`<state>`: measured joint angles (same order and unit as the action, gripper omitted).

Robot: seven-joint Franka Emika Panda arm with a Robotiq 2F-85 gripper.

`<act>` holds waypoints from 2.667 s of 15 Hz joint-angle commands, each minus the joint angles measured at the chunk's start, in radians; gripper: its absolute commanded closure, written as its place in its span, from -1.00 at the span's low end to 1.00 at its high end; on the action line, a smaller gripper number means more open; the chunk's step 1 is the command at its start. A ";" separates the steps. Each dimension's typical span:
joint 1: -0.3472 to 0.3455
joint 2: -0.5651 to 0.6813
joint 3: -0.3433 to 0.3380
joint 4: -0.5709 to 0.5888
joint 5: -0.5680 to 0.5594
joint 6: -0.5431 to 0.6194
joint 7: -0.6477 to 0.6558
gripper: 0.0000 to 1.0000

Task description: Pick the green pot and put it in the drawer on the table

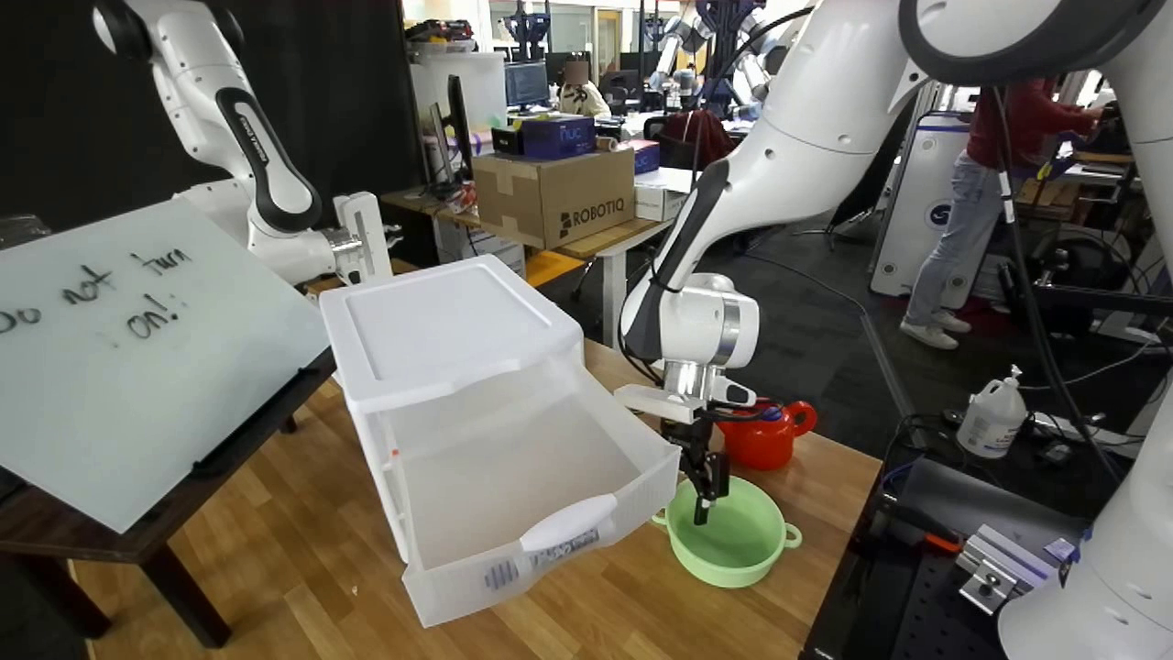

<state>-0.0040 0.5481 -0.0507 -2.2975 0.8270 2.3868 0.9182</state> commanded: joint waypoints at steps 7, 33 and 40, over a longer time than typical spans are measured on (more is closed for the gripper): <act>0.035 -0.096 0.003 -0.131 0.093 0.120 -0.041 -0.47; 0.062 -0.436 -0.017 -0.369 0.030 0.165 -0.077 0.96; 0.047 -0.697 0.049 -0.499 -0.138 0.180 0.092 0.96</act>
<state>0.0549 -0.0580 -0.0394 -2.7419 0.7513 2.5433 0.9385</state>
